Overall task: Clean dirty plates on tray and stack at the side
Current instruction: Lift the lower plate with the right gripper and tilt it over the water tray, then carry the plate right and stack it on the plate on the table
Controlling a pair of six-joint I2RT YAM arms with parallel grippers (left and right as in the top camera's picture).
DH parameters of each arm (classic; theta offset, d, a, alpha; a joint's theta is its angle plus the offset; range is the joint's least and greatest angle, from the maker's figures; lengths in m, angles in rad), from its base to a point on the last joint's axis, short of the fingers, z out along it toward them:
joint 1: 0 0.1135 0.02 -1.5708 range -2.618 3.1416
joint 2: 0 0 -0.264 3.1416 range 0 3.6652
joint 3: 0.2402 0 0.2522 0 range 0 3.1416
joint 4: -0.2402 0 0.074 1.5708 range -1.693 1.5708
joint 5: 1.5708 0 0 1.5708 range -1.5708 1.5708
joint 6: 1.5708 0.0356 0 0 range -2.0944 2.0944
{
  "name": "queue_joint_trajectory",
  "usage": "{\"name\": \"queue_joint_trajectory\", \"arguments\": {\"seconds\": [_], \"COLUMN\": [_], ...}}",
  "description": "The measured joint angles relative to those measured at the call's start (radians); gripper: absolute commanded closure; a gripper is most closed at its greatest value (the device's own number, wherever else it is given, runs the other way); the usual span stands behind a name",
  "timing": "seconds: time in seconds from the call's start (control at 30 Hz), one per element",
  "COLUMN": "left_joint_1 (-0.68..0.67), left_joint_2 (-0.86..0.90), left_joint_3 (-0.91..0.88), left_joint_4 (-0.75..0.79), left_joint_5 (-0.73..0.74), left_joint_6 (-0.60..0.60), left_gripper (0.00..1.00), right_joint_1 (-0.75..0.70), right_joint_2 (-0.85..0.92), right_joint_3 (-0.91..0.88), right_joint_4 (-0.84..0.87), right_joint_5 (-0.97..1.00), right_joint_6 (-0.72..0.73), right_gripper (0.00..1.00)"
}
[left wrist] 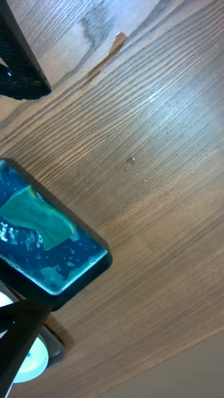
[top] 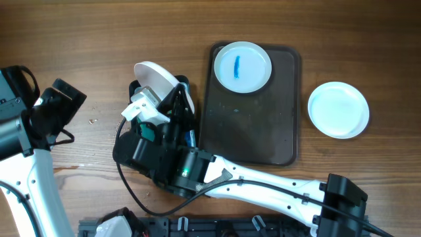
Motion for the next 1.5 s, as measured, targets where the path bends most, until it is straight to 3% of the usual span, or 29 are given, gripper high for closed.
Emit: {"name": "queue_joint_trajectory", "arguments": {"seconds": [0.77,0.93,1.2,1.5], "left_joint_1": [0.0,0.0,0.0,0.0], "left_joint_2": [0.0,0.0,0.0,0.0], "left_joint_3": [0.0,0.0,0.0,0.0], "left_joint_4": [0.0,0.0,0.0,0.0], "left_joint_5": [0.0,0.0,0.0,0.0], "left_joint_6": [0.0,0.0,0.0,0.0], "left_gripper": [0.0,0.0,0.0,0.0], "right_joint_1": [-0.002,-0.04,-0.309,-0.958], "right_joint_2": [0.0,0.0,-0.057,-0.328], "right_joint_3": [0.0,0.005,0.008,0.014], "right_joint_4": [0.059,-0.062,-0.343,-0.669], "right_joint_5": [-0.002,-0.046,-0.617,-1.198], "right_joint_6": [-0.043,0.121,0.452,0.579], "right_gripper": [0.96,0.96,0.96,0.96]}}
